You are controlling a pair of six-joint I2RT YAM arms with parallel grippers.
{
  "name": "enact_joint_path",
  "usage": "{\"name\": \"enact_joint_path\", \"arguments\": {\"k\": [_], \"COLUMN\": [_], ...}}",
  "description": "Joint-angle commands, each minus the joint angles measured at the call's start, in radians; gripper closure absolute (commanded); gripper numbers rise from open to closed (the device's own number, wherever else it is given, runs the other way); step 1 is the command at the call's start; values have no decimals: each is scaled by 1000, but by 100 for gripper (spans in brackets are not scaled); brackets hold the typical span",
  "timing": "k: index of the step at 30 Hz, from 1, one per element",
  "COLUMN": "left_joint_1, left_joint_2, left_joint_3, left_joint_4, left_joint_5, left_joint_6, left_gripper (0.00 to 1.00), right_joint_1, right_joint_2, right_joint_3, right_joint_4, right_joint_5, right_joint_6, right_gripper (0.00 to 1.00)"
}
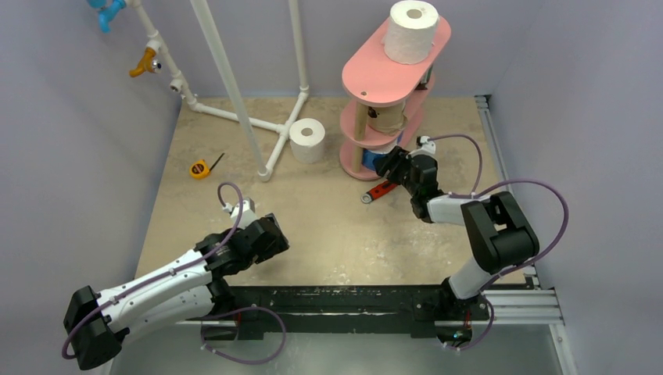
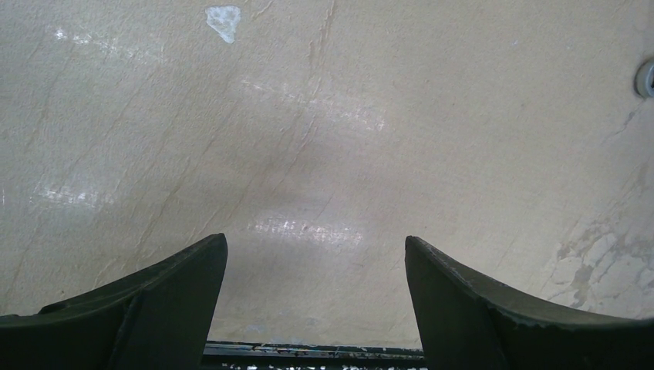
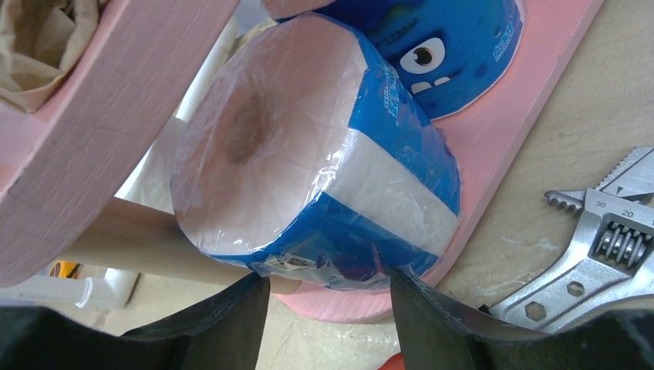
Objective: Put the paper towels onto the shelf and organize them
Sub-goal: Move the paper towel to the shelf.
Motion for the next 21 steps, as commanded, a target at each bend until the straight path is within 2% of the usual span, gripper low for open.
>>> {"name": "enact_joint_path", "arguments": {"k": [1, 21], "left_joint_1": [3, 3], "left_joint_2": [2, 13], "left_joint_3": [24, 24], "left_joint_4": [-7, -7], "left_joint_5": [-32, -36], "left_joint_6": [9, 8], "left_gripper": [16, 15], "right_joint_1": [5, 31], "right_joint_2": [15, 70], "right_joint_3": [50, 87], "right_joint_4": [73, 94], "right_joint_5": [16, 16], "right_joint_6": [17, 59], "right_gripper": [42, 41]}}
